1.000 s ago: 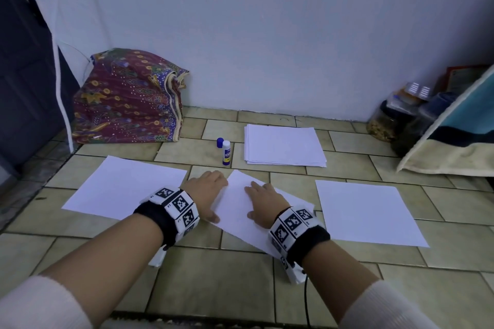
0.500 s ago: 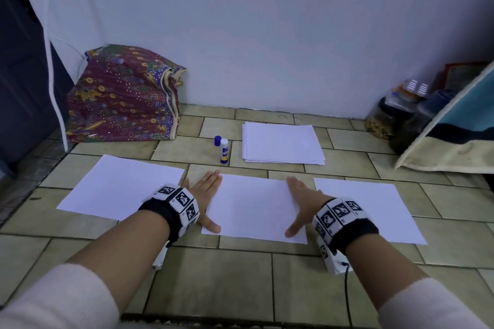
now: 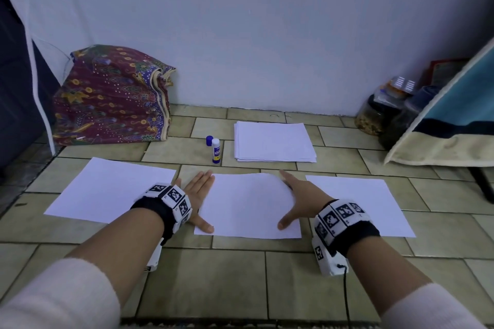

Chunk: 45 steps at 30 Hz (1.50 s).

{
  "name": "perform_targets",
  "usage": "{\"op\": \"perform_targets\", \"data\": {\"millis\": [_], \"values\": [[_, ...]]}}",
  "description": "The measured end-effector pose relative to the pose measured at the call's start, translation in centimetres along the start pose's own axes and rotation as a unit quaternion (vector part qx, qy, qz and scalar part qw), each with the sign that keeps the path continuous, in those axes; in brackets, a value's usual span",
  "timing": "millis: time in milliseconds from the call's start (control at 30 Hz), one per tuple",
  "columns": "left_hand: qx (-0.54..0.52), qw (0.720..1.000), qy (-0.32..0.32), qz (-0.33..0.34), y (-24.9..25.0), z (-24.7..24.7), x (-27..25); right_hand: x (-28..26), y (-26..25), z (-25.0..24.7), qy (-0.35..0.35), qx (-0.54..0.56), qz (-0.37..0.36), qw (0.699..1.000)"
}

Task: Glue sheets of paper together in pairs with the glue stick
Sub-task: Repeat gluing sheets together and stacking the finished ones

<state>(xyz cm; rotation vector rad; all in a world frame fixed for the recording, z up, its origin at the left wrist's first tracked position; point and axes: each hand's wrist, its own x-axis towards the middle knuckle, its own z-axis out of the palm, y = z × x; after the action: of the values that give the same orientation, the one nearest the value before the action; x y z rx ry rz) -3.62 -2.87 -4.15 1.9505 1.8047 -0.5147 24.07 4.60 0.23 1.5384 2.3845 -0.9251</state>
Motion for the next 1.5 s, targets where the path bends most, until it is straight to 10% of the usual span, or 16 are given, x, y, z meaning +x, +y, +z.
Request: {"op": "perform_targets", "data": {"millis": [400,833,1267,1500], "values": [[-0.015,1.000,-0.006,-0.004,0.3,-0.3,-0.5,-0.9,1.3,2.1,0.086,0.404,0.017,0.911],[0.015,0.999,-0.023,-0.031,0.6,-0.5,-0.5,-0.7,2.0,1.2,0.055,0.352,0.027,0.934],[0.002,0.999,-0.024,-0.036,0.9,-0.4,-0.5,-0.1,4.5,-5.6,0.141,0.418,0.012,0.897],[0.000,0.999,-0.019,-0.036,0.7,-0.1,-0.1,6.1,4.2,-9.3,0.190,0.329,0.018,0.925]]}}
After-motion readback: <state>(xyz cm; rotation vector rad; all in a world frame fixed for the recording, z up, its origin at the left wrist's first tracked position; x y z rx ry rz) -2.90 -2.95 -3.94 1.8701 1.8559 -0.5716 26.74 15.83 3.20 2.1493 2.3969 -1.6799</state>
